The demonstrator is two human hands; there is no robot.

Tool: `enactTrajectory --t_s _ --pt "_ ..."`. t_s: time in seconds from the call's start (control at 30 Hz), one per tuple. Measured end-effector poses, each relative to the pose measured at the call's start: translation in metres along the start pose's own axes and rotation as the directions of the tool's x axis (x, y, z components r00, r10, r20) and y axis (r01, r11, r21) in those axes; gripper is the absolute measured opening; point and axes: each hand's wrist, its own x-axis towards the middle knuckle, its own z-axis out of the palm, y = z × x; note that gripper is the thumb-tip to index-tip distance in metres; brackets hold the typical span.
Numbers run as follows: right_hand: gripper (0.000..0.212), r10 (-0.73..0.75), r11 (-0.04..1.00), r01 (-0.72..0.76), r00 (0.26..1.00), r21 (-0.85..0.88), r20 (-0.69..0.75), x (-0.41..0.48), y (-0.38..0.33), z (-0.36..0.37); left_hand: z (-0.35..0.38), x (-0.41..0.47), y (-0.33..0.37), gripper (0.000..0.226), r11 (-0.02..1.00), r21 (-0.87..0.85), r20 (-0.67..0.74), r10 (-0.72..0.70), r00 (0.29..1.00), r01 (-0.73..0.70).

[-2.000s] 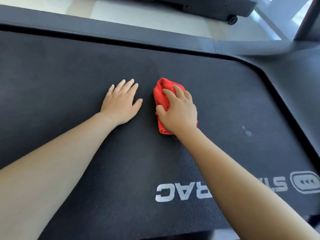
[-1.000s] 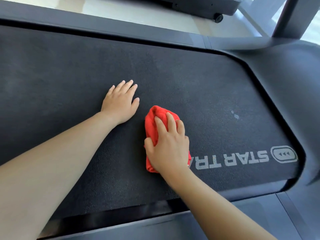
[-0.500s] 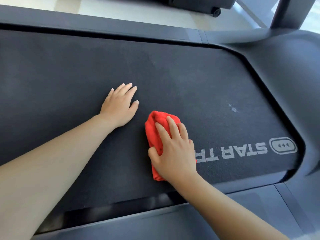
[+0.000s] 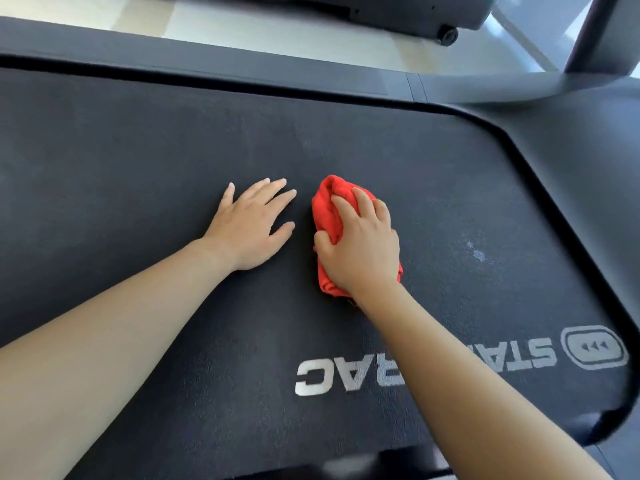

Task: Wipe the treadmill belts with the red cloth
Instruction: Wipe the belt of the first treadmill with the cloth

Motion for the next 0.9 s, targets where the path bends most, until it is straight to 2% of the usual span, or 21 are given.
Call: enactTrajectory --t_s 0.13,0.37,0.57,0.73,0.9 --pt "0.052 -0.053 0.998 0.053 0.999 0.014 -0.013 0.049 0.006 0.010 -0.002 0.043 -0.009 0.058 0.999 0.017 0.000 -0.035 0.999 0.035" --pt "0.054 -0.103 0.994 0.103 0.995 0.036 -0.009 0.151 0.000 0.033 -0.003 0.126 -0.030 0.061 0.958 -0.012 -0.084 -0.287 0.954 0.287" --pt "0.055 -0.123 0.992 0.122 0.992 0.042 0.026 0.226 -0.013 0.046 0.002 0.132 -0.034 0.062 0.960 -0.011 -0.132 -0.280 0.951 0.281" --pt "0.054 -0.119 0.992 0.117 0.992 0.050 0.038 0.228 -0.012 0.045 0.001 0.133 -0.036 0.061 0.960 -0.023 -0.135 -0.281 0.950 0.280" --pt "0.056 -0.116 0.993 0.114 0.991 0.039 0.070 0.176 0.005 0.027 -0.003 0.130 -0.032 0.058 0.962 -0.013 -0.110 -0.274 0.955 0.274"
